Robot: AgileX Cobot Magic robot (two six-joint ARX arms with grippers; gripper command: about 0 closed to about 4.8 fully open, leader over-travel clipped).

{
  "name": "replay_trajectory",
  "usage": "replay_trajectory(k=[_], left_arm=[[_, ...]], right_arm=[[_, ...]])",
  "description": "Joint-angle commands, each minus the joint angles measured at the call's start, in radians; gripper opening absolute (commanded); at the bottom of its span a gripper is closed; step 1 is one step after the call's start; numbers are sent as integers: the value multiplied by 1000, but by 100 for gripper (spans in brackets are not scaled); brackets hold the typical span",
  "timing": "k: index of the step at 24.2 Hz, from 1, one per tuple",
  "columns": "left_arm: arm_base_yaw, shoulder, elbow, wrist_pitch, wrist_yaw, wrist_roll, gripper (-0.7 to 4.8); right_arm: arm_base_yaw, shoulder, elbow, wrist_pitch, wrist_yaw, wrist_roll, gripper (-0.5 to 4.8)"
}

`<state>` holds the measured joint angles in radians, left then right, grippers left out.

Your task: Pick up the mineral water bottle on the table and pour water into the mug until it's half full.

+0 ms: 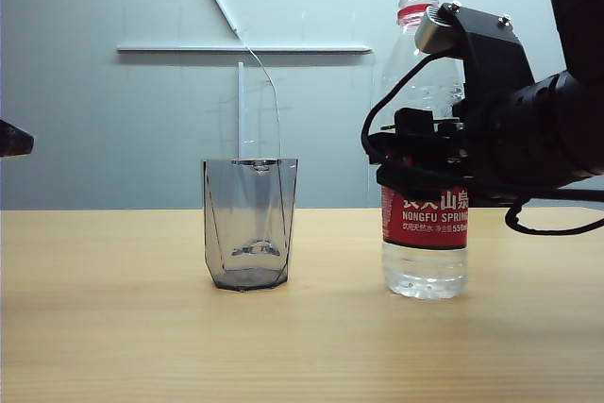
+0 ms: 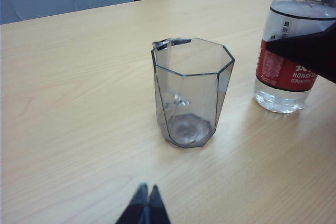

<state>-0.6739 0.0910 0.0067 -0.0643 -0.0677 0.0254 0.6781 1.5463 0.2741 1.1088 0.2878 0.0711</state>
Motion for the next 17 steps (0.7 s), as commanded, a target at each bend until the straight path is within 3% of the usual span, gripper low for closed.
replay_trajectory(k=[1,4,9,17], left_arm=[[0,1,2,12,1,-3,-2],[0,1,2,12,1,-3,-2],[2,1,2,12,1,-3,-2],[8,1,2,12,2,-3,-2]], right_arm=[[8,-13,6,32,4,-85,226],[20,-39,17,12,6,-184,226],[27,-127,165,-317,8,-436,226],[28,-128,341,-615,81,-633,226]])
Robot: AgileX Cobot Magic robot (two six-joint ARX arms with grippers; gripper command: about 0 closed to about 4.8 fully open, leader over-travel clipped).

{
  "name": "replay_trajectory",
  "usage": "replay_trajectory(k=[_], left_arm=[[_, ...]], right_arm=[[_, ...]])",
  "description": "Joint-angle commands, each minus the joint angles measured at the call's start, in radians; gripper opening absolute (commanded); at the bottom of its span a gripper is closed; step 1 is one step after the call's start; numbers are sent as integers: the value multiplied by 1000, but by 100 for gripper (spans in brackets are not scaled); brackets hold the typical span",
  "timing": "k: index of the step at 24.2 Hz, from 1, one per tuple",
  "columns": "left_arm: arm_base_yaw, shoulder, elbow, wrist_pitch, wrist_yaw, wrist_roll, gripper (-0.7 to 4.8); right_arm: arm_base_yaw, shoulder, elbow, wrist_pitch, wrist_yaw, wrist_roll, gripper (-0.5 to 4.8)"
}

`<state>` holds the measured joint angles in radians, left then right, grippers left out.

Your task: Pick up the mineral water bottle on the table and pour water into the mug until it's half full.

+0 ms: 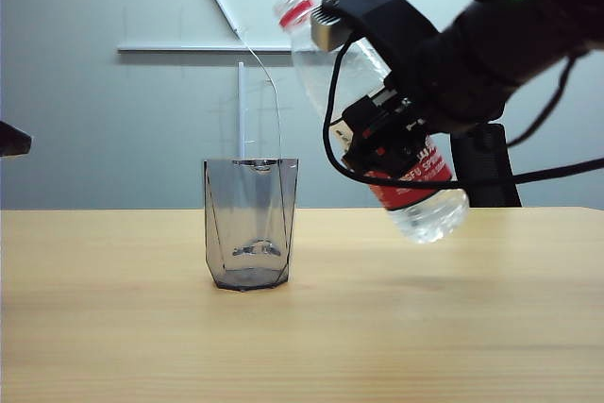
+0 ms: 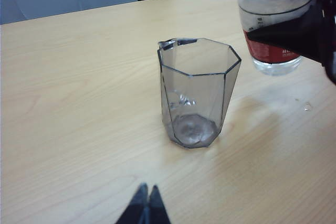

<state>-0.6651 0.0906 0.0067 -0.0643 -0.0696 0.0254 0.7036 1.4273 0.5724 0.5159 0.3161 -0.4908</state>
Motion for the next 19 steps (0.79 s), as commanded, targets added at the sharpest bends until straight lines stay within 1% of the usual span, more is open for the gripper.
replay_trajectory(k=[1,5,6,8,11,13,16,19], left_arm=[[-1,1,2,12,3,-3,-2],[-1,1,2,12,3,-3,-2],[-1,1,2,12,3,-3,-2],[-1,1,2,12,3,-3,-2],[-1,1,2,12,3,-3,-2],[-1,1,2,12,3,-3,-2],[-1,1,2,12,3,-3,-2],[-1,1,2,12,3,-3,-2]], right_arm=[[3,-9,52,-30,64,-93,226],[6,-9,75,-42,119,-197,223],[6,-9,82,-48,138,-246,223],[6,-9,83,-48,146,-292,222],[6,-9,85,-48,186,-369,221],[6,-9,86,-48,193,-407,220],[6,-9,86,-43,229,-507,220],[6,-8,86,-40,232,-555,220]])
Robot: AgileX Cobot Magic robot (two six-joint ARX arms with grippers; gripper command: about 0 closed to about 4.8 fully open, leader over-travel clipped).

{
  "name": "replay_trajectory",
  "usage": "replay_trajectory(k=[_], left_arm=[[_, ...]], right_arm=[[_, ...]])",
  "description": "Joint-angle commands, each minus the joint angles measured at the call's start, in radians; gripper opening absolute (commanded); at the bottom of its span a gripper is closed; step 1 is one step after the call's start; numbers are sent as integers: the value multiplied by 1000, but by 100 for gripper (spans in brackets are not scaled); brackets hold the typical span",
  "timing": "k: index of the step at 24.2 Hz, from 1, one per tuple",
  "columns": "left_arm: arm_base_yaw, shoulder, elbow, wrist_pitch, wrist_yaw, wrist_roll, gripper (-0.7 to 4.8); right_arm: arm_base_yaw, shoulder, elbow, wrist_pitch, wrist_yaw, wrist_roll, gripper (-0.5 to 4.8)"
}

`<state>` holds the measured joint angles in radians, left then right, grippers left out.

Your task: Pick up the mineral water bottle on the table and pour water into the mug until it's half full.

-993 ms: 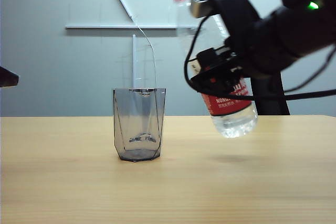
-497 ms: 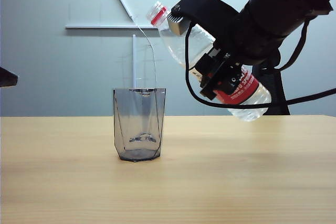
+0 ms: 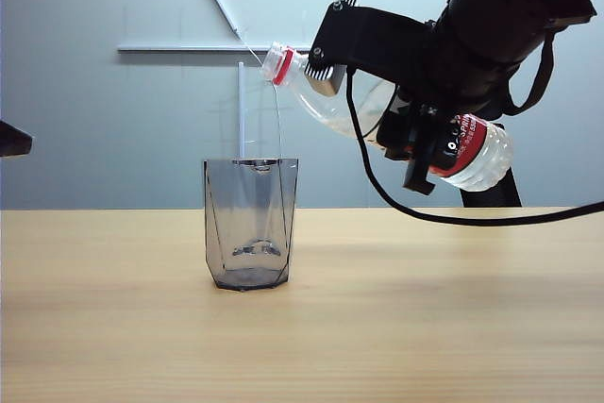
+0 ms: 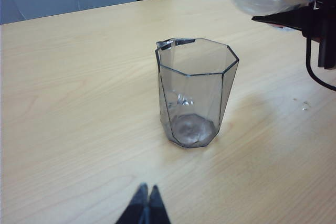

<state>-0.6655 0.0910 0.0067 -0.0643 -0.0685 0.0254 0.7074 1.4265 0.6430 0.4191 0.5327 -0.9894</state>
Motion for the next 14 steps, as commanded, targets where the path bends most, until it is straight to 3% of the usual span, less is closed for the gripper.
replay_trajectory(k=[1,14], left_arm=[[0,1,2,12,2,-3,-2],[0,0,2,12,2,-3,-2]], right_arm=[[2,-8,16,56,18,-71,220],[1,-7,16,65,52,-216,220]])
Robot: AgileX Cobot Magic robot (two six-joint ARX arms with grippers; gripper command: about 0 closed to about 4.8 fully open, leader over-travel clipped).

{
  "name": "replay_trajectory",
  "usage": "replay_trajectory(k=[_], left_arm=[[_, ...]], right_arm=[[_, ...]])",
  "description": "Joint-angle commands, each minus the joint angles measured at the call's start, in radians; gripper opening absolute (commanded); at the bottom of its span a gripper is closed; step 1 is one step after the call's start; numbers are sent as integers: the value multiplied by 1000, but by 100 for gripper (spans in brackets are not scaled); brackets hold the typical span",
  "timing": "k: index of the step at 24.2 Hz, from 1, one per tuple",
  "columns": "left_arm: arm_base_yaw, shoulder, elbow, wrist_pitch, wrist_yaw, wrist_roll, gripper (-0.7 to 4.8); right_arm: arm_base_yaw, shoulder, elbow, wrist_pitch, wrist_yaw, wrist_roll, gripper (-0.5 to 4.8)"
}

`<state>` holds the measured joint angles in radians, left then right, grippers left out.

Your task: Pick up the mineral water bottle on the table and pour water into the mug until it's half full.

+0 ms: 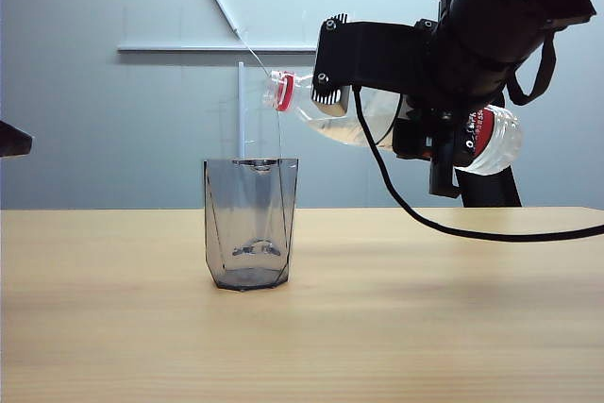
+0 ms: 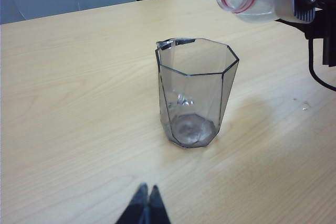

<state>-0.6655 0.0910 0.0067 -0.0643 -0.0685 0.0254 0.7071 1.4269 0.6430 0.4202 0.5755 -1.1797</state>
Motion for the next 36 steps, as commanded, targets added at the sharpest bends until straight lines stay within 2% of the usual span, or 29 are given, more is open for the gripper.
replay_trajectory(k=[1,21,31,36], left_arm=[[0,0,2,12,2,-3,-2],[0,0,2,12,2,-3,-2],[0,0,2,12,2,-3,-2],[0,-9,2,12,2,-3,-2]], right_arm=[[1,-7,16,64,10,-39,220],[0,8,18,138,-2,-183,220],[0,48,92,137,4,-266,220],[-5,48,97,137,29,-269,220]])
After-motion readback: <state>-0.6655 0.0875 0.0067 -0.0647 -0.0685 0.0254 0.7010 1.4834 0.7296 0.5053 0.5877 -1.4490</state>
